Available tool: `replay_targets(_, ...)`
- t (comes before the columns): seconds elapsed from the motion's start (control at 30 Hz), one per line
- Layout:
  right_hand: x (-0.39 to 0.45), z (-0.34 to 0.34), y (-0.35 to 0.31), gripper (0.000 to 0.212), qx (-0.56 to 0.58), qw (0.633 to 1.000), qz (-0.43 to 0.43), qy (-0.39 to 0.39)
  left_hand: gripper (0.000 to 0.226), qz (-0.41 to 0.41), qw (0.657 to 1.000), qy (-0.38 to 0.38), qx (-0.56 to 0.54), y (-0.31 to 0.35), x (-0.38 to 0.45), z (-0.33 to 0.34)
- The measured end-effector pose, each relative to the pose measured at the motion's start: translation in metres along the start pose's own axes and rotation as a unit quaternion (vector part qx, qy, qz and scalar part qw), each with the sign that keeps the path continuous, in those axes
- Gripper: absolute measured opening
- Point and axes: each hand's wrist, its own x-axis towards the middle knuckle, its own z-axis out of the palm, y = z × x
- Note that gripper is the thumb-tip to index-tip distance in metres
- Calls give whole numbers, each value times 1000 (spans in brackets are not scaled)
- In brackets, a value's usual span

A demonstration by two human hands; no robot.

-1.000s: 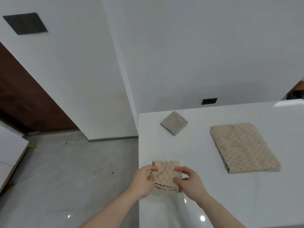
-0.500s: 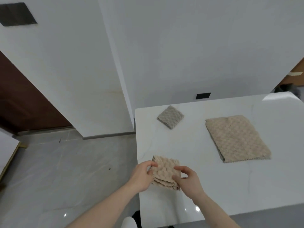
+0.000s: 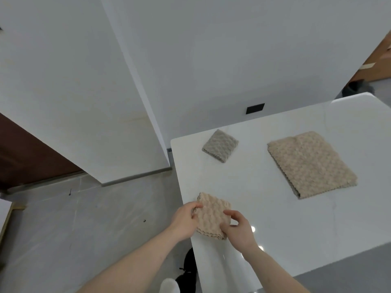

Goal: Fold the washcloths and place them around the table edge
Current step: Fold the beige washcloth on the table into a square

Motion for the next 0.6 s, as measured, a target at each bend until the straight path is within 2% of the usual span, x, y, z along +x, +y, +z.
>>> replay_targets(0.3, 53, 62, -9, 48, -29, 998, 9, 46, 59, 28, 999, -23, 30, -25, 66, -22)
replay_targets(0.5, 70, 82, 6, 74, -94, 995, 14, 4, 64, 46, 987, -120, 93, -42, 79, -35)
replay_targets(0.6, 60, 85, -1, 66, -122, 993, -4, -1, 67, 68, 983, -125, 112, -45, 73, -37)
